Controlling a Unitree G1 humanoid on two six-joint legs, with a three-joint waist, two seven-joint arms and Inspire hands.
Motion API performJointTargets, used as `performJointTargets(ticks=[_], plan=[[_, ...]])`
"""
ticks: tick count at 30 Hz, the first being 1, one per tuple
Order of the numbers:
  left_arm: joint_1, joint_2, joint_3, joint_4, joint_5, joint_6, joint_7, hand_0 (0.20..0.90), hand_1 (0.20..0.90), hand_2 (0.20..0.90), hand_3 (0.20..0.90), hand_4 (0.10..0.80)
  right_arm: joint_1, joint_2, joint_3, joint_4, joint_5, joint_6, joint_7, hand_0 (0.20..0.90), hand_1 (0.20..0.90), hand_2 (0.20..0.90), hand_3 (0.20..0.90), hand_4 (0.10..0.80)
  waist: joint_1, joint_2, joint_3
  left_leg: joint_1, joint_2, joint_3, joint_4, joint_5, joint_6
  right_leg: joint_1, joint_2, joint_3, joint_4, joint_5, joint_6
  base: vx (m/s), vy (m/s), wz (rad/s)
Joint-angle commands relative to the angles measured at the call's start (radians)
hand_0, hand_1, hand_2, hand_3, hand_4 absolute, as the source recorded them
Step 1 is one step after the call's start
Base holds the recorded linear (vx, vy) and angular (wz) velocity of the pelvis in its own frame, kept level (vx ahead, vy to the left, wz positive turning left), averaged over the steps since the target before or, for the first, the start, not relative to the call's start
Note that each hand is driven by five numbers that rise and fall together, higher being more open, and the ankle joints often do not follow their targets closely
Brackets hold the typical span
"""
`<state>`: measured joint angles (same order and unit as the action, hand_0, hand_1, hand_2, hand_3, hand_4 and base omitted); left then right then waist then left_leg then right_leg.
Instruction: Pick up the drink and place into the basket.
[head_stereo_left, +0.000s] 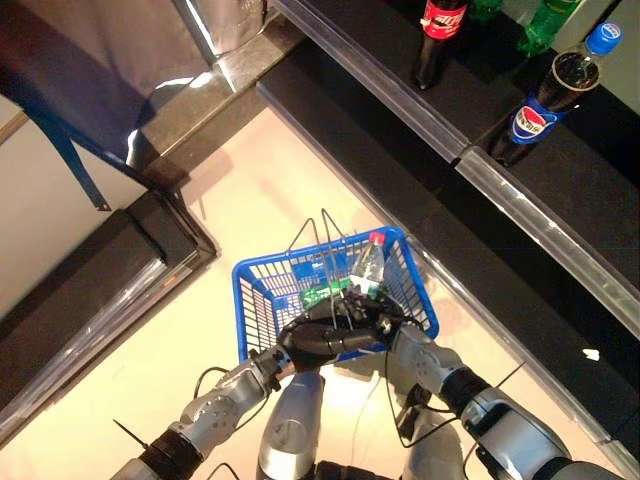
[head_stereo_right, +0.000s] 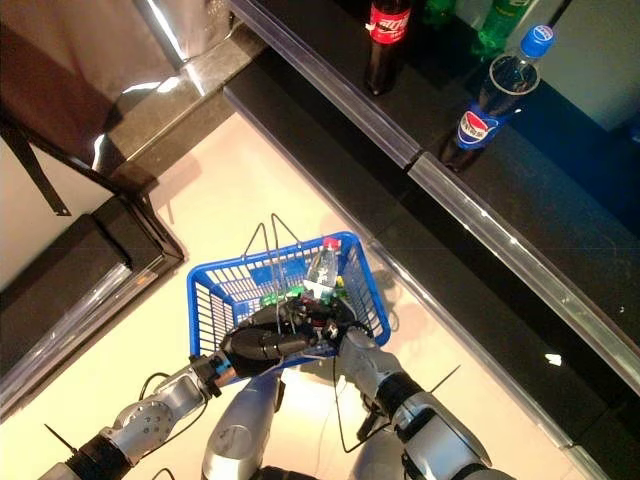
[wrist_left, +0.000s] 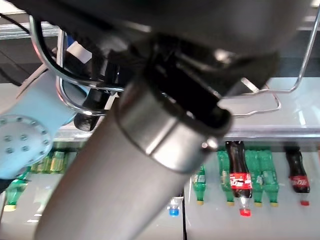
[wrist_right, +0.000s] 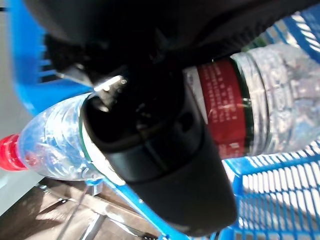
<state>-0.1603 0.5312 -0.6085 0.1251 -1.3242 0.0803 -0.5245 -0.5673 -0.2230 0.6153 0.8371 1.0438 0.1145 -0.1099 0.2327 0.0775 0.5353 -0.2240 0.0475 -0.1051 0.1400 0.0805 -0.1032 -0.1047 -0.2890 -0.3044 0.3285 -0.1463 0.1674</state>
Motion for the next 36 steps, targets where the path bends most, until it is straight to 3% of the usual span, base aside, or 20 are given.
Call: performJointTargets(ticks=[1,8,12,13,14,27,36], plan=[[-0.163,-0.076,0.009,-0.514,-0.096,-0.081,-0.327,0.3,0.3,0.3,0.2,0.1,-0.16,0.094,-0.024,-0.041,0.182,0.012,0.194,0.3,0.3,0.3,0.2,0.1,0.02,0.026,-0.035,-0.019,-0.039,-0.005,0.085,-0.035,0.045,-0.028,0.023,-0.005,-0.013,0.112,-0.108,0.005,0.015,0.1],[-0.163,-0.052,0.007,-0.527,-0.122,-0.08,-0.333,0.3,0.3,0.3,0.2,0.1,-0.152,0.091,-0.059,0.054,0.3,0.175,0.288,0.3,0.3,0.3,0.2,0.1,0.027,0.026,-0.033,-0.03,-0.044,-0.003,0.088,-0.035,0.054,-0.045,0.015,-0.007,-0.003,0.12,-0.099,0.003,0.017,0.08],[-0.157,-0.043,0.0,-0.529,-0.121,-0.092,-0.341,0.3,0.3,0.3,0.2,0.1,-0.154,0.087,-0.075,0.083,0.325,0.199,0.29,0.3,0.3,0.3,0.2,0.1,0.026,0.029,-0.026,-0.035,-0.044,0.001,0.09,-0.034,0.058,-0.053,0.015,-0.004,0.0,0.123,-0.099,0.0,0.008,0.01],[-0.158,-0.043,0.001,-0.53,-0.122,-0.092,-0.338,0.3,0.3,0.3,0.2,0.1,-0.159,0.087,-0.081,0.091,0.318,0.198,0.279,0.561,0.561,0.561,0.505,0.405,0.026,0.03,-0.024,-0.036,-0.044,0.001,0.091,-0.033,0.059,-0.055,0.015,-0.004,0.001,0.125,-0.1,0.0,0.0,0.0],[-0.158,-0.045,-0.002,-0.53,-0.122,-0.092,-0.334,0.3,0.3,0.3,0.2,0.1,-0.166,0.086,-0.083,0.099,0.307,0.195,0.264,0.9,0.9,0.9,0.9,0.8,0.026,0.03,-0.022,-0.036,-0.043,0.0,0.089,-0.032,0.059,-0.056,0.015,-0.003,0.001,0.126,-0.099,0.0,0.0,0.0],[-0.167,-0.073,0.005,-0.515,-0.131,-0.068,-0.291,0.3,0.3,0.3,0.2,0.1,-0.212,0.067,-0.116,0.192,0.241,0.178,0.291,0.9,0.9,0.9,0.9,0.8,0.028,0.031,-0.02,-0.04,-0.043,0.009,0.092,-0.028,0.065,-0.073,0.014,-0.001,0.023,0.126,-0.097,0.0,0.0,0.0],[-0.103,-0.082,0.052,-0.467,-0.13,-0.061,-0.254,0.3,0.3,0.3,0.2,0.1,-0.117,-0.002,-0.122,0.062,0.252,0.12,0.399,0.9,0.9,0.9,0.9,0.8,0.005,0.015,-0.018,-0.039,-0.031,0.027,0.086,-0.027,0.063,-0.078,0.025,0.004,0.022,0.123,-0.098,0.0,0.0,0.0]])
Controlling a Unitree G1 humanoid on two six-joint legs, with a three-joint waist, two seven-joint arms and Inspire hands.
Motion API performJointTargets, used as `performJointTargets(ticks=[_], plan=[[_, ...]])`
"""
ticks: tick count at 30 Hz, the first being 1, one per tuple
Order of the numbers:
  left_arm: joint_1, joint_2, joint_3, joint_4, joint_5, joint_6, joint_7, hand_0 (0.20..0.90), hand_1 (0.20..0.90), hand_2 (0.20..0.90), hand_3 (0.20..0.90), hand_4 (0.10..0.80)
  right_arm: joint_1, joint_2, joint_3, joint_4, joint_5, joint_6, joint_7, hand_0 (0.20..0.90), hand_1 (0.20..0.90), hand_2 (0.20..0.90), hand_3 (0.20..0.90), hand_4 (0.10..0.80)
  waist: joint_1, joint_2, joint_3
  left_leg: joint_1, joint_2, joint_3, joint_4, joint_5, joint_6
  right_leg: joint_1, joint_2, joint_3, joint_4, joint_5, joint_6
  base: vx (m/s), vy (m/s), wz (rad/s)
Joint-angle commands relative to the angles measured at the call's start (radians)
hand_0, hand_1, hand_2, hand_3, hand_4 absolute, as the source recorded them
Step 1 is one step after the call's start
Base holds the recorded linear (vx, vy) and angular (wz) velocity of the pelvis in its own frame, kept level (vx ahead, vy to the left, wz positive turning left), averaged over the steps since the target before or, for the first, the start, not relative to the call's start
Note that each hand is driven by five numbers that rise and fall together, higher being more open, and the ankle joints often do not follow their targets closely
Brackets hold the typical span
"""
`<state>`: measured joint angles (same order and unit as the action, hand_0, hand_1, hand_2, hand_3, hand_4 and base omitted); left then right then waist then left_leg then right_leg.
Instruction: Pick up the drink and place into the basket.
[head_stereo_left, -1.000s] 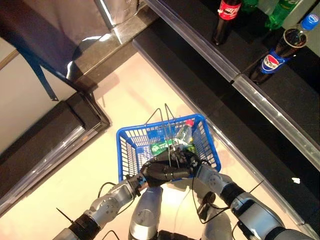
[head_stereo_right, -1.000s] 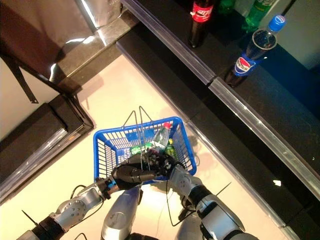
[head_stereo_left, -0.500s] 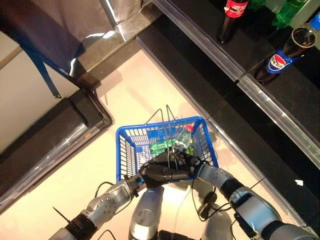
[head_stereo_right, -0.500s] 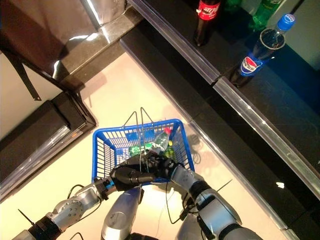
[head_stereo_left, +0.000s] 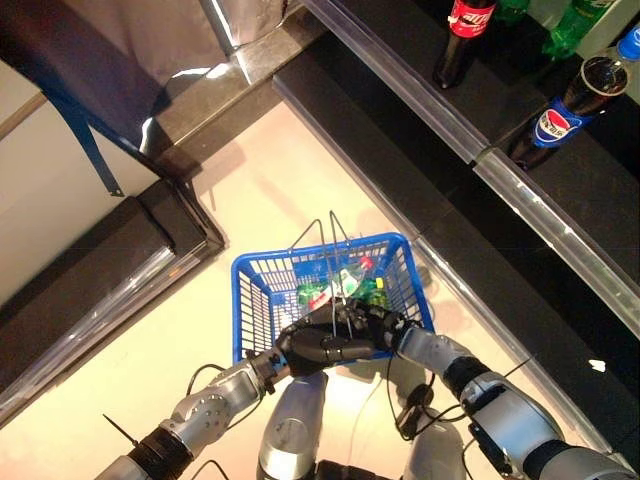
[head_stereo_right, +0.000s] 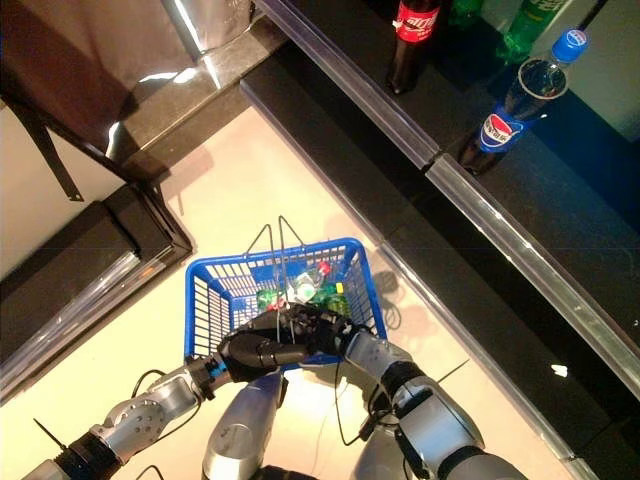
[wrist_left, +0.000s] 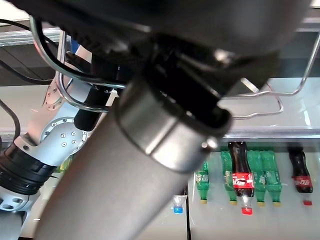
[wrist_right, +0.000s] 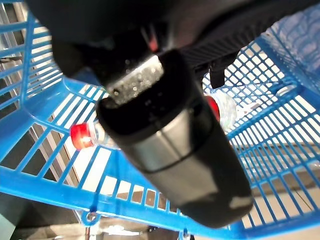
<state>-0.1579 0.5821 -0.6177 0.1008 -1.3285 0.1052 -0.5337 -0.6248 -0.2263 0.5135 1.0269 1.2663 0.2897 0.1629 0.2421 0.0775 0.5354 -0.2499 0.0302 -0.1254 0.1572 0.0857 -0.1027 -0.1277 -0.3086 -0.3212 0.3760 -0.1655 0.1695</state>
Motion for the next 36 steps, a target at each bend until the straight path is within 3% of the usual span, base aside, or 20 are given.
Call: performJointTargets(ticks=[1,8,12,15,21,27,34,36], plan=[[-0.091,-0.136,0.07,-0.437,-0.115,-0.085,-0.252,0.3,0.3,0.3,0.2,0.1,-0.038,-0.009,-0.019,-0.166,0.028,-0.068,0.128,0.9,0.9,0.9,0.9,0.8,-0.008,0.012,-0.018,-0.012,-0.012,0.049,0.068,-0.033,0.064,-0.056,0.046,0.023,-0.027,0.142,-0.1,0.0,0.0,0.0],[0.002,-0.144,0.127,-0.374,-0.09,-0.118,-0.24,0.3,0.3,0.3,0.2,0.1,0.131,-0.088,-0.029,-0.448,0.035,-0.173,0.166,0.9,0.9,0.9,0.9,0.8,-0.053,-0.015,-0.022,0.001,0.008,0.073,0.051,-0.031,0.062,-0.058,0.063,0.045,-0.044,0.144,-0.102,-0.005,-0.007,-0.04],[0.066,-0.146,0.168,-0.297,0.0,-0.173,-0.227,0.3,0.3,0.3,0.2,0.1,0.254,-0.113,-0.089,-0.6,0.041,-0.245,0.167,0.9,0.9,0.9,0.9,0.8,-0.082,-0.033,-0.042,0.019,0.021,0.09,0.032,-0.03,0.061,-0.047,0.073,0.057,-0.067,0.148,-0.098,-0.008,-0.036,-0.09],[0.103,-0.149,0.213,-0.246,0.022,-0.167,-0.241,0.3,0.3,0.3,0.2,0.1,0.344,-0.117,-0.127,-0.642,0.026,-0.271,0.221,0.9,0.9,0.9,0.9,0.8,-0.098,-0.043,-0.06,0.034,0.033,0.102,0.021,-0.03,0.062,-0.038,0.082,0.065,-0.077,0.145,-0.098,-0.009,-0.033,-0.09],[0.154,-0.18,0.275,-0.137,0.021,-0.136,-0.198,0.3,0.3,0.3,0.2,0.1,0.454,-0.122,-0.174,-0.68,-0.023,-0.251,0.332,0.9,0.9,0.9,0.9,0.8,-0.126,-0.064,-0.118,0.09,0.06,0.124,-0.023,-0.022,0.049,0.012,0.104,0.083,-0.133,0.147,-0.096,0.015,-0.035,-0.16],[0.211,-0.249,0.34,0.086,0.04,-0.158,-0.111,0.3,0.3,0.3,0.2,0.1,0.559,-0.116,-0.193,-0.747,-0.096,-0.217,0.424,0.9,0.9,0.9,0.9,0.8,-0.163,-0.094,-0.204,0.155,0.089,0.156,-0.079,-0.01,0.034,0.069,0.129,0.113,-0.199,0.152,-0.09,0.05,-0.03,-0.19],[0.274,-0.315,0.422,0.359,0.195,-0.24,0.008,0.3,0.3,0.3,0.2,0.1,0.657,-0.067,-0.256,-0.711,-0.18,-0.18,0.402,0.9,0.9,0.9,0.9,0.8,-0.196,-0.119,-0.314,0.228,0.116,0.201,-0.144,-0.001,0.016,0.132,0.143,0.139,-0.277,0.171,-0.08,0.084,-0.031,-0.17],[0.288,-0.333,0.453,0.441,0.249,-0.249,0.062,0.3,0.3,0.3,0.2,0.1,0.689,-0.052,-0.268,-0.669,-0.244,-0.182,0.345,0.9,0.9,0.9,0.9,0.8,-0.205,-0.125,-0.347,0.25,0.125,0.219,-0.166,0.003,0.007,0.152,0.146,0.145,-0.307,0.18,-0.076,0.091,-0.029,-0.12]])
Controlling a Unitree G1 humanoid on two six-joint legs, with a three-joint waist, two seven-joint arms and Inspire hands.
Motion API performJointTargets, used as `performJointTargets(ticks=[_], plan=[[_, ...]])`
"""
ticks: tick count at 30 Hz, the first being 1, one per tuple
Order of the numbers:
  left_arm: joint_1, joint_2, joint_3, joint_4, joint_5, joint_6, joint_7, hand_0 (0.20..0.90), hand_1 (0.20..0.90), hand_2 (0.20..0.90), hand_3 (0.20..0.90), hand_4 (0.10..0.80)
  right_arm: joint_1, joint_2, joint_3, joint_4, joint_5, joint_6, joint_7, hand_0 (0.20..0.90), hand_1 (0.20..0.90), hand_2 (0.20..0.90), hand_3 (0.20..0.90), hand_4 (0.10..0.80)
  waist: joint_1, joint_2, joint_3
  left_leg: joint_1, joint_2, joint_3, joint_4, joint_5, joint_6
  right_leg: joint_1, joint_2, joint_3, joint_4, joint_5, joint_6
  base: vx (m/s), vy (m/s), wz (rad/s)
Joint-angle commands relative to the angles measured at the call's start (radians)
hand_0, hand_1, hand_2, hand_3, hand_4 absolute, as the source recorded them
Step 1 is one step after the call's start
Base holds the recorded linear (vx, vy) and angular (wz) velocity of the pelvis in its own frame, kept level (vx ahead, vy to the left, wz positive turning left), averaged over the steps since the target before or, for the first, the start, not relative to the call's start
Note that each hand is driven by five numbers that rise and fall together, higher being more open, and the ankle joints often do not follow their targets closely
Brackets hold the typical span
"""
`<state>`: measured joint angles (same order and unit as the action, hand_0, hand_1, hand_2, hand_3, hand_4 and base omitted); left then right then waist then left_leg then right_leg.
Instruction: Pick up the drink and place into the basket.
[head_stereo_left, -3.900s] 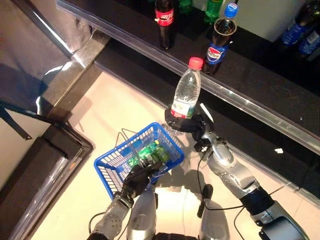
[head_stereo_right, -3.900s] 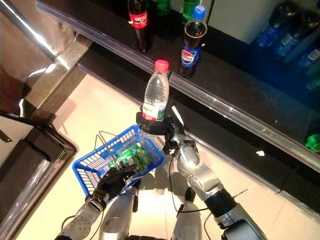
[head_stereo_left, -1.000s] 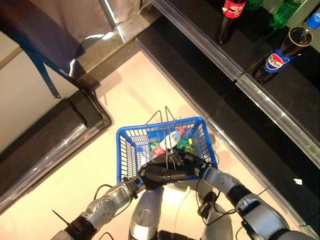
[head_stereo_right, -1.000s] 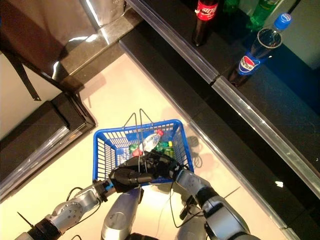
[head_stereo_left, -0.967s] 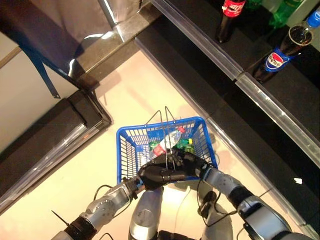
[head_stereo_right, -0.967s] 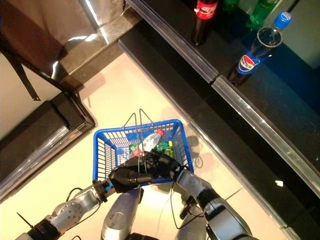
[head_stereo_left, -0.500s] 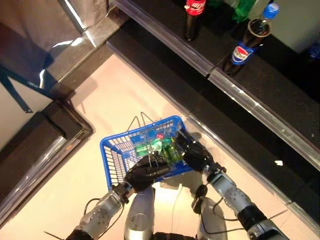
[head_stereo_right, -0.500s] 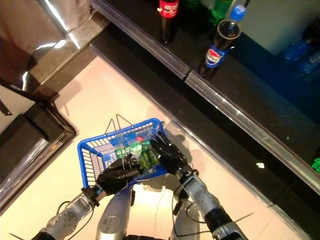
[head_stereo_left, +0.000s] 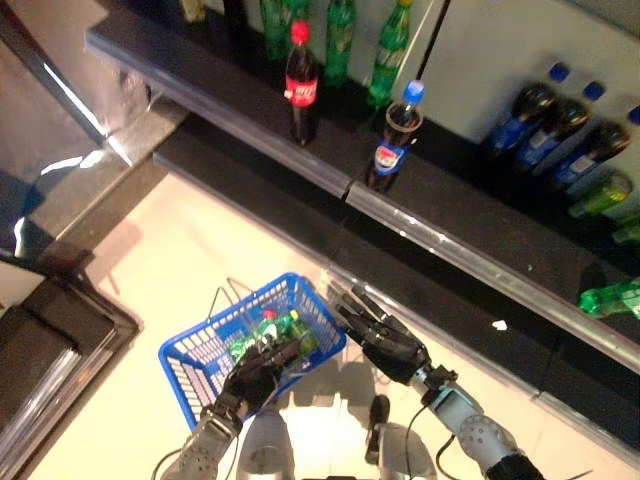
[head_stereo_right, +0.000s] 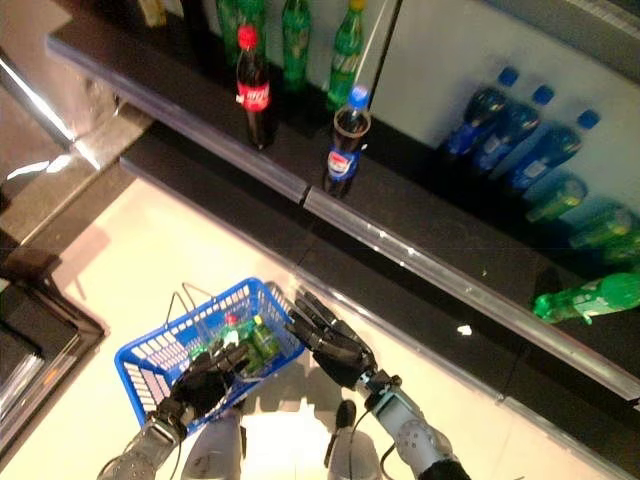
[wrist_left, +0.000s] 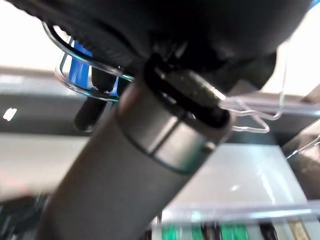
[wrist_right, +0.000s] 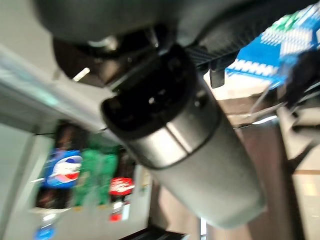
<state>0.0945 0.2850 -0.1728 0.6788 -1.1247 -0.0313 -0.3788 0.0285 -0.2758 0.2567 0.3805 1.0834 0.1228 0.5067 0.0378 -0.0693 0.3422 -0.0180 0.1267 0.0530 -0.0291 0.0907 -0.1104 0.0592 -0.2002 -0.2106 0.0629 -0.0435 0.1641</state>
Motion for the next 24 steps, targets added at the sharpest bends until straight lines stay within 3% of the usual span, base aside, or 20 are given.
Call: performJointTargets(ticks=[1,9,14,20,24], plan=[[0.038,-0.038,0.021,-0.101,0.067,-0.119,-0.07,0.3,0.3,0.3,0.2,0.1,0.045,-0.001,-0.022,0.008,-0.085,-0.011,-0.025,0.9,0.9,0.9,0.9,0.8,-0.005,0.02,-0.162,0.028,0.034,0.05,0.012,0.0,0.011,-0.028,0.038,0.037,-0.005,0.063,-0.068,0.066,-0.03,-0.09],[-0.033,-0.081,0.106,0.301,0.211,-0.146,0.076,0.3,0.3,0.3,0.2,0.1,0.003,0.018,-0.102,0.551,-0.351,-0.061,-0.211,0.9,0.9,0.9,0.9,0.8,-0.019,0.024,-0.222,0.08,0.063,0.095,-0.043,0.006,-0.011,0.023,0.034,0.039,-0.085,0.091,-0.051,0.051,-0.017,-0.12],[-0.076,-0.094,0.143,0.549,0.382,-0.147,0.17,0.3,0.3,0.3,0.2,0.1,-0.036,0.05,-0.152,0.841,-0.518,-0.064,-0.3,0.9,0.9,0.9,0.9,0.8,-0.012,0.039,-0.241,0.089,0.076,0.104,-0.058,0.005,-0.025,0.043,0.025,0.016,-0.123,0.11,-0.036,0.019,0.0,-0.08],[-0.084,-0.095,0.163,0.608,0.43,-0.12,0.229,0.3,0.3,0.3,0.2,0.1,-0.032,0.053,-0.161,0.927,-0.58,-0.022,-0.297,0.9,0.9,0.9,0.9,0.8,-0.013,0.051,-0.255,0.098,0.07,0.103,-0.058,-0.01,-0.023,0.05,0.014,0.016,-0.132,0.112,-0.027,0.011,0.026,-0.02],[-0.09,-0.094,0.155,0.601,0.422,-0.101,0.224,0.3,0.3,0.3,0.2,0.1,-0.025,0.057,-0.147,0.924,-0.625,-0.054,-0.288,0.9,0.9,0.9,0.9,0.8,-0.018,0.056,-0.26,0.101,0.065,0.102,-0.058,-0.018,-0.019,0.046,0.012,0.025,-0.128,0.109,-0.023,0.017,0.015,0.0]])
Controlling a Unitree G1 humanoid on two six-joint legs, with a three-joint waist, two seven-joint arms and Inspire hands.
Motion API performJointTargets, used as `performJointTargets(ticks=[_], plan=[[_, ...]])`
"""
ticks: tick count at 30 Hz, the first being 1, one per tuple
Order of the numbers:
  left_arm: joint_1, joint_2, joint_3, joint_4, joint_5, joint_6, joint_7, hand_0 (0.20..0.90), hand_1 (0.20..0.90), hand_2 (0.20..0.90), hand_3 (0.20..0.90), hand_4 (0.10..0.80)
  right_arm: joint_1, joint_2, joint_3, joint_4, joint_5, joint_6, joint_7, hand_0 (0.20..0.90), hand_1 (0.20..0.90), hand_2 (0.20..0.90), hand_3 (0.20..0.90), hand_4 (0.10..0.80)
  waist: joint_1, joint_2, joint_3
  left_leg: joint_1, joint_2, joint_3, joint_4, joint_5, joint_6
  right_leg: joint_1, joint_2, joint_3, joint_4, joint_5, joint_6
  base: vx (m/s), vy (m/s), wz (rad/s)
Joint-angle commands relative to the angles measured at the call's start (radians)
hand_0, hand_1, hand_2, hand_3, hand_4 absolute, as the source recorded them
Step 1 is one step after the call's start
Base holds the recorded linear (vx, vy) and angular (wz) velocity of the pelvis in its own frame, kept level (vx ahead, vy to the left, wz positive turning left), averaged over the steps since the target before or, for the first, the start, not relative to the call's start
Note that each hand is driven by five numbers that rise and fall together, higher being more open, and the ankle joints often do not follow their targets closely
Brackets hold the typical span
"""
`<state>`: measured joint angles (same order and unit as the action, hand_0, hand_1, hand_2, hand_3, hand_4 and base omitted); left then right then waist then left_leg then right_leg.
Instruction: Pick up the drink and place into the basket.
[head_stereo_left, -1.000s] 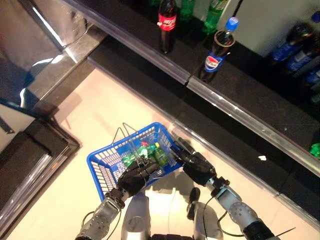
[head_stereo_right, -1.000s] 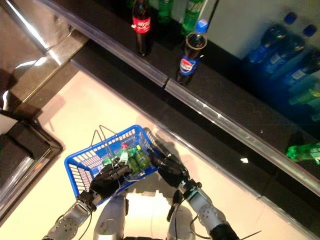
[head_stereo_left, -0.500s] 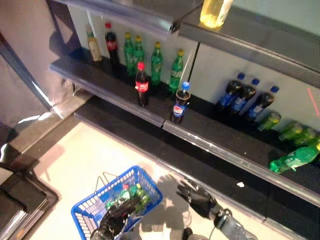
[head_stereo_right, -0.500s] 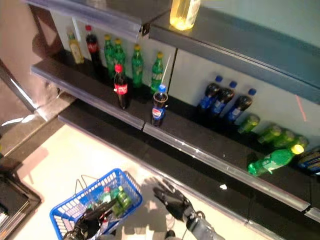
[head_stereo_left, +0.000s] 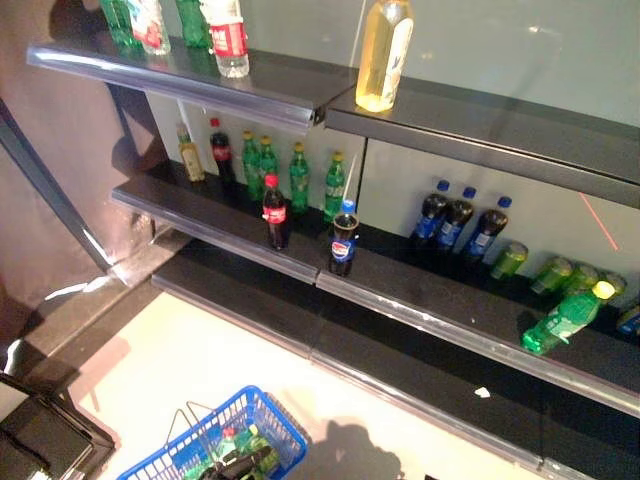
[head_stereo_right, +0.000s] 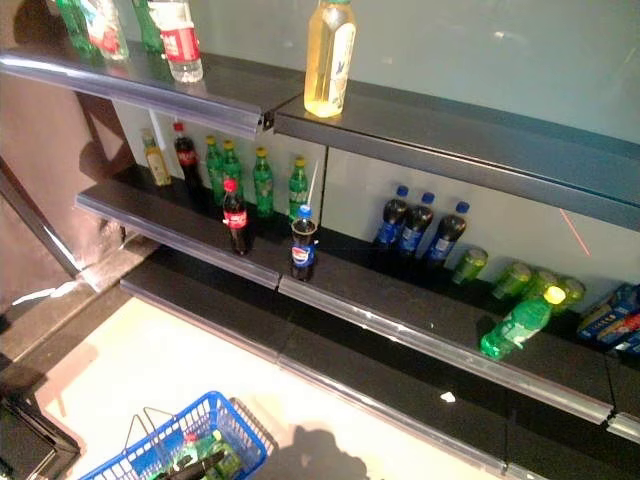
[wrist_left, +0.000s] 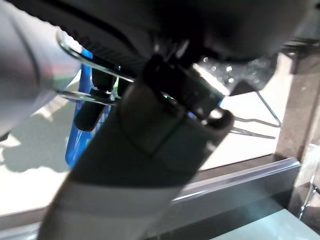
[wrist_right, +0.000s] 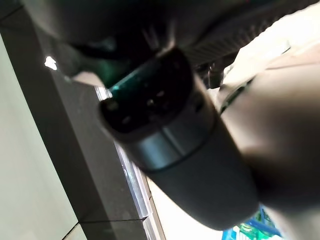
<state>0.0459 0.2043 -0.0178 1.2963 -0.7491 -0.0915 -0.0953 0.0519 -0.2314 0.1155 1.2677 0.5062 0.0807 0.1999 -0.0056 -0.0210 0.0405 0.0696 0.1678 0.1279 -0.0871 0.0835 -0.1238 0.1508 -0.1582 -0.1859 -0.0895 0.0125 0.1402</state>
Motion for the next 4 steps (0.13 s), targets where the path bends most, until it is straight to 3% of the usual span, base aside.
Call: performJointTargets(ticks=[1,4], plan=[[-0.045,-0.015,-0.008,-0.02,0.035,-0.034,-0.059,0.3,0.3,0.3,0.2,0.1,-0.05,0.012,-0.001,0.04,-0.059,-0.012,0.021,0.9,0.9,0.9,0.9,0.8,0.026,0.009,0.042,0.012,0.024,0.026,0.0,-0.013,-0.004,-0.047,-0.031,0.0,0.025,0.052,0.001,0.0,0.0,0.0],[-0.047,-0.016,-0.018,-0.027,0.025,-0.027,-0.062,0.3,0.3,0.3,0.2,0.1,-0.053,0.01,0.008,0.047,-0.071,-0.01,0.017,0.9,0.9,0.9,0.9,0.8,0.028,0.011,0.041,0.012,0.022,0.022,0.0,-0.016,-0.002,-0.045,-0.033,-0.001,0.022,0.053,0.003,0.0,0.0,0.0]])
